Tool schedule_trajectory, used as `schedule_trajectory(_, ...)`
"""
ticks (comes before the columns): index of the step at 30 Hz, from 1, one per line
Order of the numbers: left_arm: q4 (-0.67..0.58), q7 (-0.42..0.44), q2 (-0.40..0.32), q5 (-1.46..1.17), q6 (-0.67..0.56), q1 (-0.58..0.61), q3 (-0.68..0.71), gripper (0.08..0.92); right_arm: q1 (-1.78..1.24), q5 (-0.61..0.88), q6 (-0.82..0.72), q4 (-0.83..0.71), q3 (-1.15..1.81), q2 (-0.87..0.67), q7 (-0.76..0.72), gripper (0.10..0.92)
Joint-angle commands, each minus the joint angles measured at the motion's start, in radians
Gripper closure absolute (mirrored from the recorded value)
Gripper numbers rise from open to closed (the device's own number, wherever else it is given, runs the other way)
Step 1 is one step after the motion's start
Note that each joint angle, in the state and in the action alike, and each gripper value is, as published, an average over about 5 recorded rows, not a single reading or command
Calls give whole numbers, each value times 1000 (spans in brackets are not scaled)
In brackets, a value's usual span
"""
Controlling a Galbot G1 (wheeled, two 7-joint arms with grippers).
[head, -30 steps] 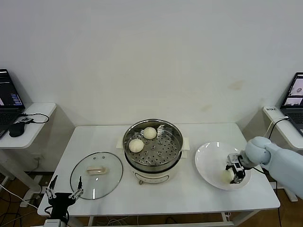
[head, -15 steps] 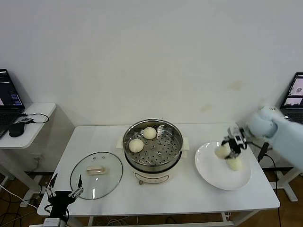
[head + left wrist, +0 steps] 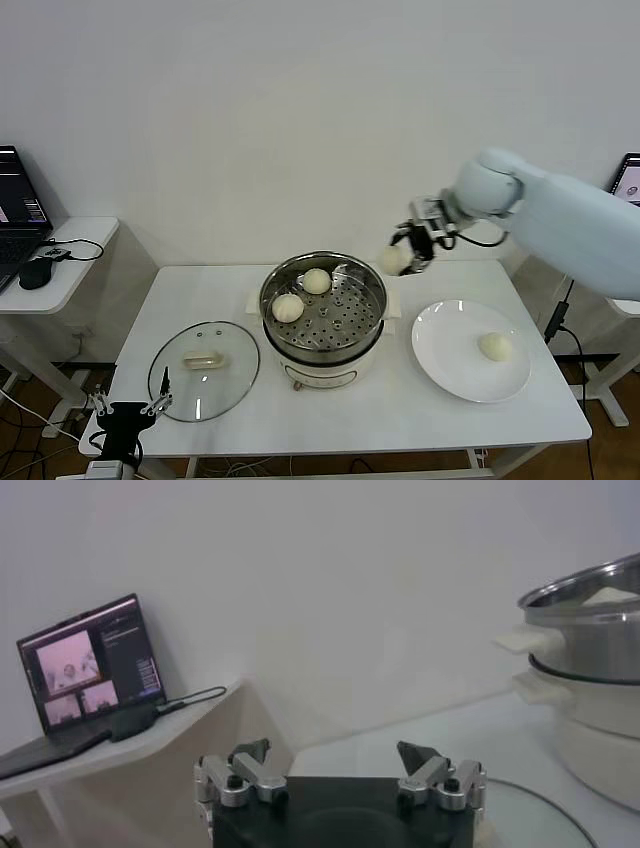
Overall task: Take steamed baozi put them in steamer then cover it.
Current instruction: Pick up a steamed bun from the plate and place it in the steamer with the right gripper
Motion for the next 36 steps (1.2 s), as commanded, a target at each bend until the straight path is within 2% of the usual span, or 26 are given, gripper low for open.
schedule_trajectory(1, -5, -1, -6, -5, 0, 0, -9, 177, 11, 2, 156, -39, -146, 295, 48, 380)
schedule_trajectory(11, -7, -3, -20, -9, -2, -5, -14, 177, -29, -184, 369, -67, -203, 340, 35, 381)
schedule_trajectory(17, -2, -7, -22, -10, -10, -5, -17, 177, -45, -243, 441, -62, -217, 336, 28, 373)
schedule_trajectory(36, 4, -9, -24, -10, -15, -9, -10, 177, -30, -214, 470, -26, -224, 292, 18, 350)
